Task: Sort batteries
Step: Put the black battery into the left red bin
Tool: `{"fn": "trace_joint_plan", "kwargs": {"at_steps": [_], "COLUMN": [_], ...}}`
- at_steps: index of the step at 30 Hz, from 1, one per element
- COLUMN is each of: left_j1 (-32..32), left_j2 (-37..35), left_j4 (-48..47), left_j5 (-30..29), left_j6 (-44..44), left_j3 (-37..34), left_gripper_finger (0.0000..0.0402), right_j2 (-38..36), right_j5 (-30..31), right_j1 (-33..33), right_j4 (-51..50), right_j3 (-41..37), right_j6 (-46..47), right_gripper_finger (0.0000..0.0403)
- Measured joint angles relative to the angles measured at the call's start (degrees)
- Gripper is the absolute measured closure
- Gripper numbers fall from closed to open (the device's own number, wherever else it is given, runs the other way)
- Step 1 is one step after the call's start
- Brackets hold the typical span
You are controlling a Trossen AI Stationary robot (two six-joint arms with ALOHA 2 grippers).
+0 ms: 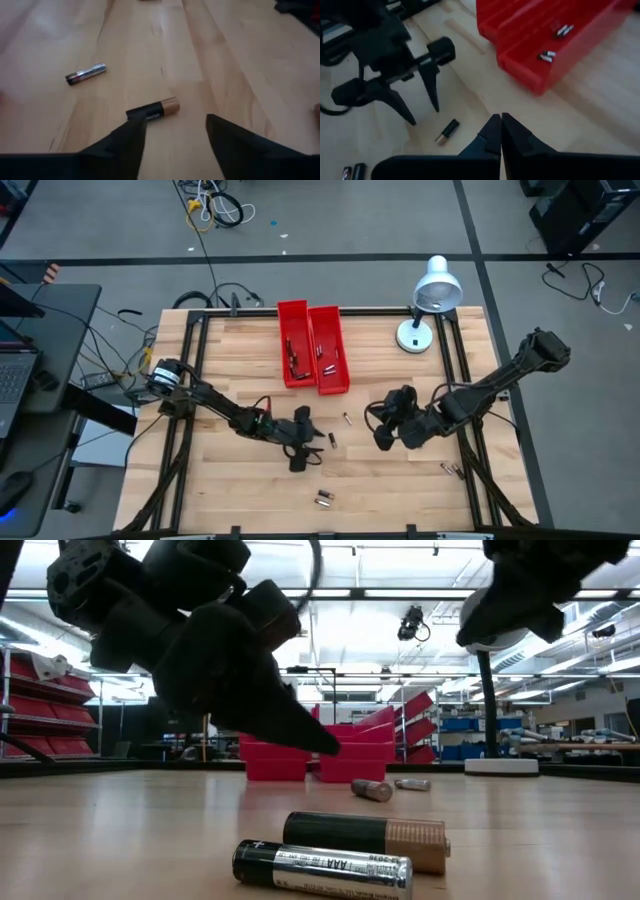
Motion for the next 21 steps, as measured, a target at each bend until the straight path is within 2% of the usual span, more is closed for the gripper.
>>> {"fn": "trace_joint_plan", "kwargs": {"at_steps": [4,7,11,16,21], "left_j1": [0.1,1.1,4.1,6.5,9.3], "left_j2": [0.6,1.5,3.8,7.2,11.0], "left_j4": [2.6,1.7,-7.5,-24.0,-25.9], "left_j5": [-2.3,-1.6,7.3,8.2,13.0], "left_j6": [7.7,13.8,14.0,20.3,25.7], "left_j3": [0.3,2.7,11.1,21.0,23.6], "left_gripper_finger": [0.0124,0.0105,0.0111,0.0129,0.0132], "right_j2": [0.0,0.0,0.0,0.0,-0.1], "right_j5": [0.1,0.5,0.7,0.7,0.7], "right_j1": [2.6,3.7,4.9,5.7,6.6], "right_j4": [0.4,0.9,1.4,1.2,1.2], "right_j3": [-2.6,-3.6,-4.0,-4.0,-4.0], "right_j6": [4.0,6.3,7.6,7.7,7.7], "right_gripper_finger": [0.0402,0.0402,0.0402,0.0402,0.0402]}}
